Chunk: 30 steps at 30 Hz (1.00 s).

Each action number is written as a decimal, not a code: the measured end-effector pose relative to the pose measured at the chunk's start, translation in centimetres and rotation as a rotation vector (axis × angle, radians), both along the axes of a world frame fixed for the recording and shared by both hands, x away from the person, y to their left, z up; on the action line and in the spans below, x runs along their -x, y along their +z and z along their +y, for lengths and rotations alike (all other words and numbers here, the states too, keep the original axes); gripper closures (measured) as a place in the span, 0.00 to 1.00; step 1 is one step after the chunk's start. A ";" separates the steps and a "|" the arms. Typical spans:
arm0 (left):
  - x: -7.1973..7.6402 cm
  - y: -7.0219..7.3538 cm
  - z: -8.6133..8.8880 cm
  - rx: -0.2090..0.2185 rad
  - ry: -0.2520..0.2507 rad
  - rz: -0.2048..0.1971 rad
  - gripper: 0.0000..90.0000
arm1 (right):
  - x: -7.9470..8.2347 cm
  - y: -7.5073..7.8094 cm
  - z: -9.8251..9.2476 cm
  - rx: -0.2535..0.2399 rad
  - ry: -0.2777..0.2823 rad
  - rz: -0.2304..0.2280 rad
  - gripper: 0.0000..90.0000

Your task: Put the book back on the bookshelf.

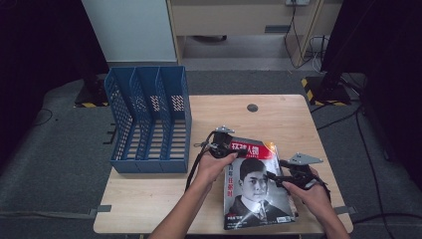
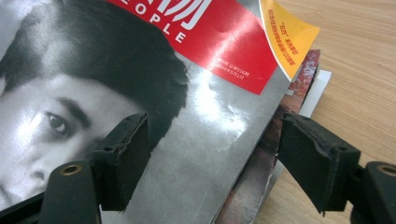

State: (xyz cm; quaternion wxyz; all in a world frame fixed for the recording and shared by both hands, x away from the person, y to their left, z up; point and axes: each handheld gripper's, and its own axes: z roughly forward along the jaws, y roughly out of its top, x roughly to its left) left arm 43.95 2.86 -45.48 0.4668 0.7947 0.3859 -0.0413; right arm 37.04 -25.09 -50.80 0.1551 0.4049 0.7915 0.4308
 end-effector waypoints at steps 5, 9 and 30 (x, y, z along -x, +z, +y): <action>0.0 0.6 0.1 0.008 -0.001 -0.009 0.91 | 0.0 0.0 -0.2 0.004 -0.004 -0.001 0.28; 0.0 1.3 0.4 0.009 0.009 -0.023 0.92 | -0.1 0.1 -0.4 -0.003 -0.016 -0.004 0.28; 0.0 3.3 1.9 0.011 0.041 -0.074 0.94 | -0.2 0.1 -1.0 0.007 -0.054 0.003 0.28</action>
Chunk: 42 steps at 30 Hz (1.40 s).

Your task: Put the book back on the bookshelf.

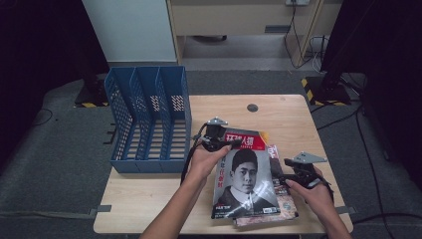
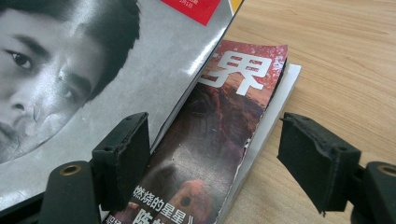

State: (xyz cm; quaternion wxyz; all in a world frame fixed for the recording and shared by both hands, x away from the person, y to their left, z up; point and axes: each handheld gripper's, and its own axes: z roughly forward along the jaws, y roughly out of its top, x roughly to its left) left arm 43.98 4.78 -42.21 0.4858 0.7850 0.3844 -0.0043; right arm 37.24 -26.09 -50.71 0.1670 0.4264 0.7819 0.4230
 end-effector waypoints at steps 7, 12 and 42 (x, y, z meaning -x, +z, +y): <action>0.1 0.1 0.1 0.009 -0.003 -0.006 0.94 | 0.0 0.0 0.0 0.005 -0.001 -0.001 0.28; 0.1 0.4 0.3 0.019 0.004 -0.011 0.95 | 0.0 0.0 0.0 0.006 -0.002 0.000 0.28; 0.2 3.4 2.6 0.044 0.053 -0.081 0.95 | -0.6 -0.4 -2.8 0.070 -0.202 -0.002 0.39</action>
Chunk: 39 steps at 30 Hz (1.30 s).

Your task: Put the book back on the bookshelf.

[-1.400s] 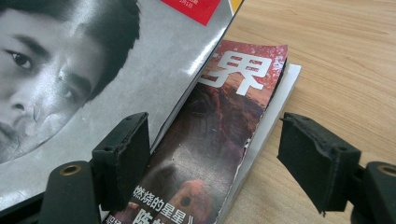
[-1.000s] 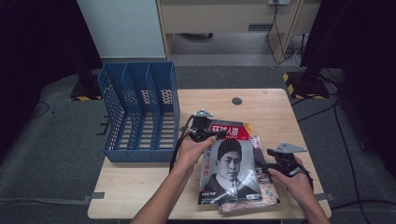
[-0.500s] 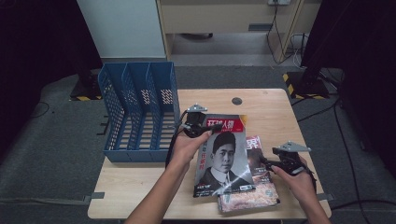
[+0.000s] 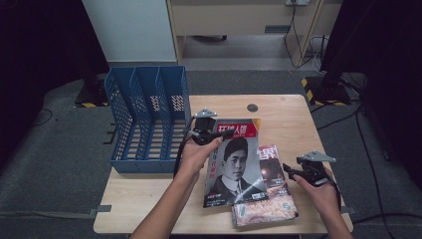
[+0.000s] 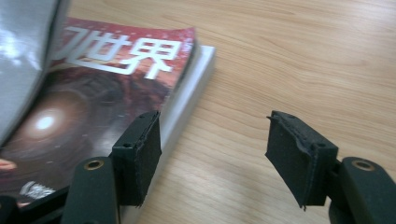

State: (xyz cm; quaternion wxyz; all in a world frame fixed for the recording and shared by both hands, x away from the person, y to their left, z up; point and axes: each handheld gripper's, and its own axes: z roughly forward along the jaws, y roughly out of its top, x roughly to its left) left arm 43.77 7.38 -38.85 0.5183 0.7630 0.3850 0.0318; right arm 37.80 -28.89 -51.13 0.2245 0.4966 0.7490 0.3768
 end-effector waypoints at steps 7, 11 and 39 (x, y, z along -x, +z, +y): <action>0.1 0.4 0.1 0.005 0.004 -0.008 0.95 | 0.1 -0.2 -1.0 0.020 -0.042 -0.016 0.59; 0.2 0.9 0.2 0.010 0.006 -0.016 0.96 | 0.1 -0.2 -1.1 0.021 -0.042 -0.022 0.63; 1.5 6.8 2.2 0.071 0.025 -0.143 0.96 | 0.1 -0.8 -1.9 0.044 -0.083 0.002 0.61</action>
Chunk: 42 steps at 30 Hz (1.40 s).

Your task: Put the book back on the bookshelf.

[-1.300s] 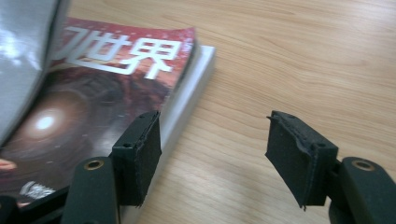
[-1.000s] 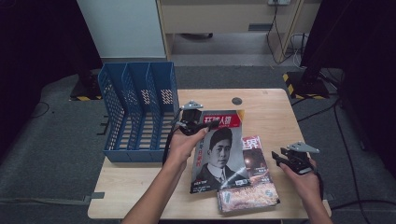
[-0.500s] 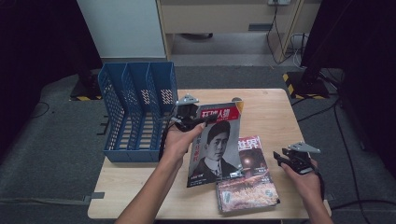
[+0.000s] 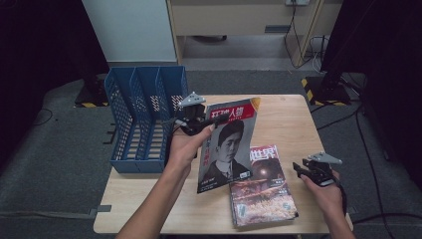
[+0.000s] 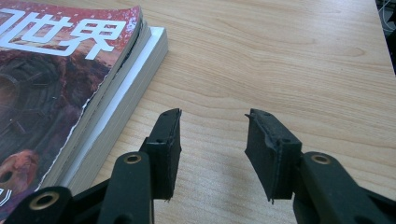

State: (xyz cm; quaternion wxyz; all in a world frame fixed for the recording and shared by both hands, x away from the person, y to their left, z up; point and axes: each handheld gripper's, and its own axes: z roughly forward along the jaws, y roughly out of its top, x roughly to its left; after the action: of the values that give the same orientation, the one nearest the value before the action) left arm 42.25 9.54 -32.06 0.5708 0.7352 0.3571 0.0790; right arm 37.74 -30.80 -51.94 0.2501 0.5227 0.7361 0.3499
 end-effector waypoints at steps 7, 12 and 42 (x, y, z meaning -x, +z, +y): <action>-0.1 0.8 0.3 0.001 0.013 -0.009 0.96 | 0.1 -0.1 0.1 -0.002 0.001 0.003 0.61; -0.3 1.1 0.4 0.003 0.016 -0.018 0.96 | 0.0 -0.2 0.2 0.001 0.002 0.003 0.61; 0.5 4.8 3.9 0.029 0.081 -0.083 0.96 | -0.5 -1.7 0.5 -0.003 -0.002 0.035 0.47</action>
State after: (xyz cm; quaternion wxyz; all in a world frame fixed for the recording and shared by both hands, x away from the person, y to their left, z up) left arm 41.78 13.39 -27.27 0.5920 0.7080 0.3635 0.1271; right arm 38.27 -30.33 -53.66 0.2365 0.5298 0.7394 0.3415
